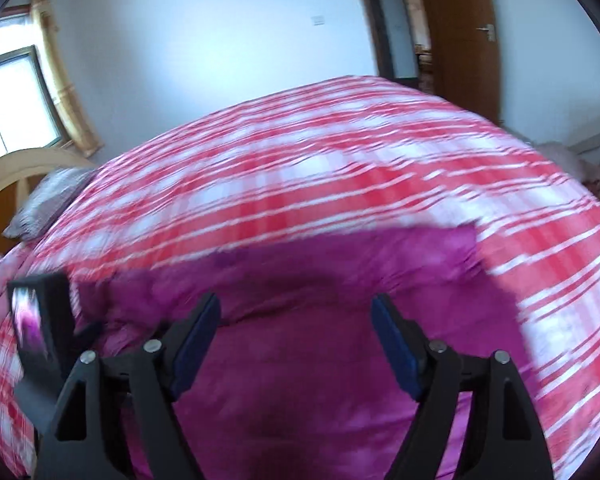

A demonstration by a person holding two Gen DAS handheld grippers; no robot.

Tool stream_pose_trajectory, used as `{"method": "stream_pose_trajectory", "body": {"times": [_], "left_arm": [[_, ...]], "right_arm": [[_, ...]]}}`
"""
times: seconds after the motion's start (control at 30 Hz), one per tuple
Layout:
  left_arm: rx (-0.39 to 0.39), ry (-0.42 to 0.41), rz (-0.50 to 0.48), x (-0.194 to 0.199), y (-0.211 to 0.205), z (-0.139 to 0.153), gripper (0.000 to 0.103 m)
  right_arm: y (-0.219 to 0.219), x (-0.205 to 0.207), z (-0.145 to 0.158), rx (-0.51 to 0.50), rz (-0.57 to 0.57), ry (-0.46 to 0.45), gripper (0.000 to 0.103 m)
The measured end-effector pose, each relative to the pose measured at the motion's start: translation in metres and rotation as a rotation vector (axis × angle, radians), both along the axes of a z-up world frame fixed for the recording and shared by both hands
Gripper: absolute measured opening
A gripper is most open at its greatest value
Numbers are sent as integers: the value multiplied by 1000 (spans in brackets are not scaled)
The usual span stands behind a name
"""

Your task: Fold large clothes

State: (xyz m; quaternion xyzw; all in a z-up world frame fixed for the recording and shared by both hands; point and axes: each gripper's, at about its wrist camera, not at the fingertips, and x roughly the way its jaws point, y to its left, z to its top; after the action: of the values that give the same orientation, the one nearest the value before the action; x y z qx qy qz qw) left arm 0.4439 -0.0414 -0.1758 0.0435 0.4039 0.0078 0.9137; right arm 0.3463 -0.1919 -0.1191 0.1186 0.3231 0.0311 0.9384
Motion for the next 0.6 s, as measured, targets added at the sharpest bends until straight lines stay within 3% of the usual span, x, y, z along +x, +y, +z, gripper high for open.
{"method": "stream_pose_trajectory", "body": {"times": [0.07, 0.17, 0.23, 0.3, 0.43, 0.6], "left_arm": [[-25, -4, -3, -2, 3, 1, 102], [-85, -4, -9, -10, 14, 8, 102], [-127, 1, -20, -30, 26, 21, 102], [-157, -47, -72, -64, 39, 40, 102], [-139, -129, -56, -121, 80, 59, 102], [-209, -61, 11, -146, 128, 29, 102]], "right_arm": [[7, 6, -30, -50, 8, 72, 80], [1, 5, -36, -38, 0, 48, 80], [0, 8, -40, -39, 8, 59, 81], [-1, 11, -42, -33, 14, 73, 82], [-1, 9, -43, -21, 21, 66, 83], [2, 7, -42, -24, 25, 63, 84]]}}
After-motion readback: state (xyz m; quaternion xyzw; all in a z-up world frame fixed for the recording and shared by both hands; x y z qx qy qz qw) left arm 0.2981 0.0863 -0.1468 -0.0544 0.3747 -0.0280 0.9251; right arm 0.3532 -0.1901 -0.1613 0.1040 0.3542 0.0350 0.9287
